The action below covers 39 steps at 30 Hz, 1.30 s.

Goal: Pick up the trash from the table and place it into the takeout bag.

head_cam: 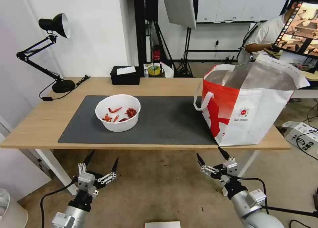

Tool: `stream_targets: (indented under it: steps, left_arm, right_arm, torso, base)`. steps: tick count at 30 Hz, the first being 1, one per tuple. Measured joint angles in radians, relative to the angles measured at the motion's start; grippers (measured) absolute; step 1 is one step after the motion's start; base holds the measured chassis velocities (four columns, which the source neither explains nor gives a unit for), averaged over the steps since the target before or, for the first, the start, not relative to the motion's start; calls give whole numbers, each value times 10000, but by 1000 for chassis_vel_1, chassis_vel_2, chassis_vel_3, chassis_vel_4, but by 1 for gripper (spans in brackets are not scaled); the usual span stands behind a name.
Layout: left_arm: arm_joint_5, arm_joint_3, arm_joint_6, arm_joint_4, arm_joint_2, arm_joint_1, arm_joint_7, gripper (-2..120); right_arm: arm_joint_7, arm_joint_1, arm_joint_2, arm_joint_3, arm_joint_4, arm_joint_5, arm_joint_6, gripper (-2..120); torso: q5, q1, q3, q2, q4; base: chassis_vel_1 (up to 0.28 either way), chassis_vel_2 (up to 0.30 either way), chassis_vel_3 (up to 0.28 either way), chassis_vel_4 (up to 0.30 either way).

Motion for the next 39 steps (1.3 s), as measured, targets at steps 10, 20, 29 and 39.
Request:
stream_targets:
  steps: [10, 20, 29, 39]
  left_arm:
    - [-7, -1, -27, 2, -29, 12, 1, 100]
    - [-146, -191, 159, -392, 322, -207, 1, 100]
    - [-1449, -371, 875, -398, 1529, -1215, -194, 100]
    - [-3626, -244, 2097, -281, 3470, -2762, -872, 100]
  right_arm:
    - [33, -23, 21, 14, -6, -237, -12, 100]
    - [38, -27, 20, 20, -7, -238, -19, 100]
    - [39, -26, 19, 25, -7, -237, -24, 100]
    - [39, -24, 19, 26, -6, -231, -25, 100]
  torso:
    - [0, 0, 0, 0, 0]
    - [0, 0, 0, 1, 0]
    - [-2, 0, 0, 1, 0]
    - [-2, 1, 1, 0, -2]
  base:
    - [0, 0, 0, 0]
    - [0, 0, 0, 0]
    - [0, 0, 0, 0]
    - [0, 0, 0, 0]
